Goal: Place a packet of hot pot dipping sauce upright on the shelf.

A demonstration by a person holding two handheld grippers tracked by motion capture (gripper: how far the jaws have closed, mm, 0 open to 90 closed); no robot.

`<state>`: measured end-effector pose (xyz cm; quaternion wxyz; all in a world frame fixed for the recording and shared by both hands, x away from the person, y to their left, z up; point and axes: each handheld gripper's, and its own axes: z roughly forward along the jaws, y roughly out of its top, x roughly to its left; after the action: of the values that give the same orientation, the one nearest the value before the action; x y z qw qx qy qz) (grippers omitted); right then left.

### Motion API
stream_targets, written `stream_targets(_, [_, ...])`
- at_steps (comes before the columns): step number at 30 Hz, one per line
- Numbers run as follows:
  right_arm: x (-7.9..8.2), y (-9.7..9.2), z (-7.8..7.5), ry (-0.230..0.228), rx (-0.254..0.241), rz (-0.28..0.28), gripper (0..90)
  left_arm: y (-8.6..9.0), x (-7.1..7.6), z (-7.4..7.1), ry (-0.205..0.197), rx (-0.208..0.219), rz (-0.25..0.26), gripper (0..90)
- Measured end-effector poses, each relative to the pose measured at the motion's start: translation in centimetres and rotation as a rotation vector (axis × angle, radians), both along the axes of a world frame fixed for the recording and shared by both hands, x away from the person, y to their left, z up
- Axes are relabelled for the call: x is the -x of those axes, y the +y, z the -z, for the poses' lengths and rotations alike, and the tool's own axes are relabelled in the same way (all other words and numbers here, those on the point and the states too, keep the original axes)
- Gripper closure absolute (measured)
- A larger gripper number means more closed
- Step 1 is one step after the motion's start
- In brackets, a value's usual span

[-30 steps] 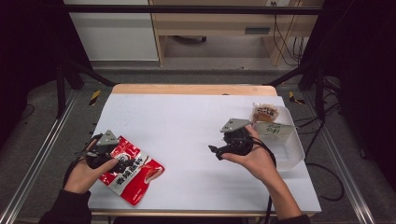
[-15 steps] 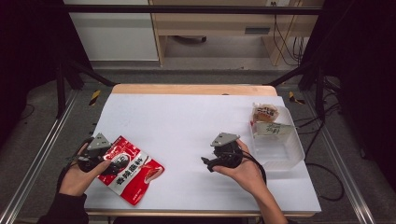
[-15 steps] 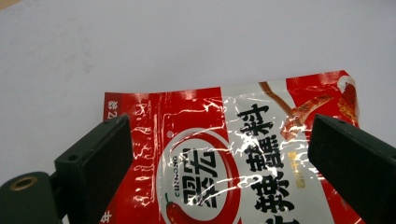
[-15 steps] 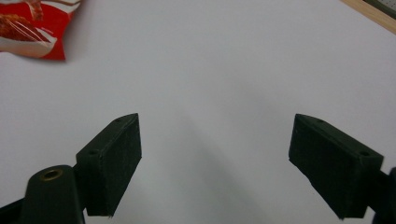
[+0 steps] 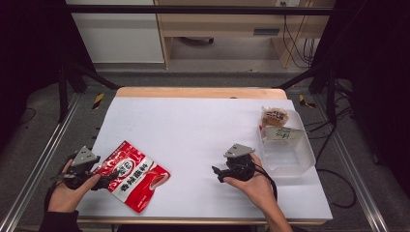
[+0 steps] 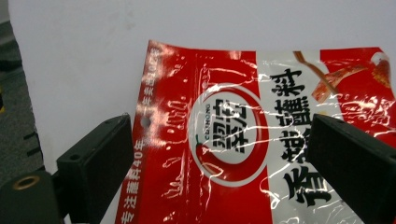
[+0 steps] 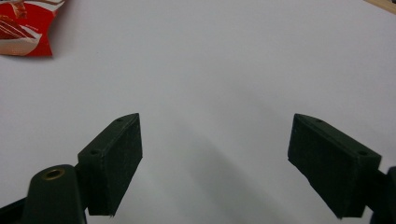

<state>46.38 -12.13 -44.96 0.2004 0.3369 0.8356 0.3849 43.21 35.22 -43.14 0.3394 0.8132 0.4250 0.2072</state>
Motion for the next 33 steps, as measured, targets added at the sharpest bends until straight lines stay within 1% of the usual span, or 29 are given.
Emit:
stream_targets(1, [0.0, 0.0, 0.0, 0.003, 0.002, 0.002, 18.0, 0.2, 0.1, 0.2, 0.0, 0.007, -0.009, 7.7])
stream_targets(2, [-0.1, -0.1, 0.1, 0.0, -0.001, 0.004, 18.0, 0.3, 0.1, 0.3, 0.004, 0.004, -0.012, 7.7])
stream_targets(5, [-0.1, -0.2, 0.1, 0.004, -0.006, 0.014, 17.9, 0.7, 0.3, 0.6, 0.006, 0.007, -0.009, 7.7])
stream_targets(7, [-0.1, -0.2, 0.3, 0.006, 0.0, 0.015, 17.8, 0.9, 0.4, 0.8, 0.006, 0.017, -0.014, 7.7])
stream_targets(8, [-0.1, -0.2, 0.3, 0.009, 0.011, 0.012, 17.6, 1.0, 0.4, 1.0, 0.006, 0.017, -0.014, 7.7])
stream_targets(10, [-0.1, -0.2, 0.5, 0.01, 0.021, 0.013, 17.4, 1.2, 0.5, 1.4, 0.016, 0.003, -0.012, 7.7])
stream_targets(13, [-0.2, -0.2, 0.7, 0.015, 0.039, 0.01, 17.3, 1.6, 0.6, 1.6, 0.018, 0.014, -0.026, 8.4])
stream_targets(14, [-0.2, -0.1, 0.7, 0.016, 0.04, 0.006, 17.3, 1.8, 0.6, 1.6, 0.019, 0.004, -0.026, 8.4])
stream_targets(17, [-0.1, -0.1, 0.7, 0.016, 0.047, 0.002, 17.3, 2.1, 0.6, 2.1, 0.033, 0.008, -0.039, 8.8])
stream_targets(21, [-0.2, 0.0, 0.9, 0.02, 0.066, 0.0, 17.2, 2.7, 0.4, 2.4, 0.048, -0.012, -0.055, 8.9])
stream_targets(22, [-0.2, 0.0, 0.9, 0.022, 0.068, -0.002, 17.2, 2.7, 0.4, 2.5, 0.051, -0.005, -0.061, 8.9])
stream_targets(24, [-0.1, 0.1, 0.9, 0.019, 0.069, -0.007, 17.2, 2.9, 0.3, 2.6, 0.054, -0.014, -0.063, 8.9])
stream_targets(27, [-0.1, 0.2, 1.0, 0.023, 0.073, -0.011, 17.2, 3.3, 0.1, 2.9, 0.064, 0.0, -0.075, 9.2])
stream_targets(29, [-0.1, 0.3, 1.0, 0.026, 0.079, -0.013, 17.1, 3.6, 0.0, 3.1, 0.072, -0.01, -0.082, 9.4])
stream_targets(33, [-0.1, 0.3, 1.1, 0.025, 0.081, -0.018, 17.1, 4.0, -0.3, 3.3, 0.083, 0.012, -0.09, 9.9])
